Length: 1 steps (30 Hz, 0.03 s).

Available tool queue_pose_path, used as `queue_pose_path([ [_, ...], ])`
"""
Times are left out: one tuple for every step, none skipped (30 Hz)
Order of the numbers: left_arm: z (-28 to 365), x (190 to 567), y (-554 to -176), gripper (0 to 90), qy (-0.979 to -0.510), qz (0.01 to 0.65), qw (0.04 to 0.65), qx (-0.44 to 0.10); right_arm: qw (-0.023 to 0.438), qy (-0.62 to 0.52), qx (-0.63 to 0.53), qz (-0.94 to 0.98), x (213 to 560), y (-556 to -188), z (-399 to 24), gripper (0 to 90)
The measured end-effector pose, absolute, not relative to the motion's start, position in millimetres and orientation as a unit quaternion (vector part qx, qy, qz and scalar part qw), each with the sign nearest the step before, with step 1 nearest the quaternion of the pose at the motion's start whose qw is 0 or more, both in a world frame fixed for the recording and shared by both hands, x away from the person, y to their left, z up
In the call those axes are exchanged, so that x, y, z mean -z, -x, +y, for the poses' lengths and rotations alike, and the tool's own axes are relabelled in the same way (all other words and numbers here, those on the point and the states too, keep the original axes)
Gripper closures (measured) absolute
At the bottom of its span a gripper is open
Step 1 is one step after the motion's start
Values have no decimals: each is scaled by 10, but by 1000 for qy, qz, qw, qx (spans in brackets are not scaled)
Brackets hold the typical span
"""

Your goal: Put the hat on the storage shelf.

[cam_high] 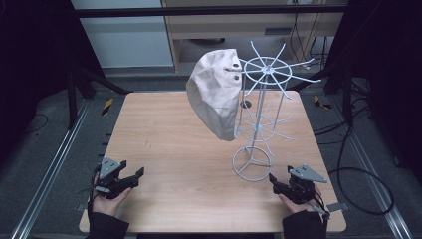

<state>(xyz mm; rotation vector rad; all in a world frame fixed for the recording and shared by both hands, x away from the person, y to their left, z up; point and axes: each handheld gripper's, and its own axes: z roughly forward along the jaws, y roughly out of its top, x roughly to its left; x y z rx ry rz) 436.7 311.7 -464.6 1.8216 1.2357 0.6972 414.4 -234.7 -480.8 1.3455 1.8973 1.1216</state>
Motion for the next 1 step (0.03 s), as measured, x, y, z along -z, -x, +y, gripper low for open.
queue_pose_path([
  [3137,4664,-4373,265,-720,494,402,-275,279,-499,-416,707,4813,-4151,-2350,249],
])
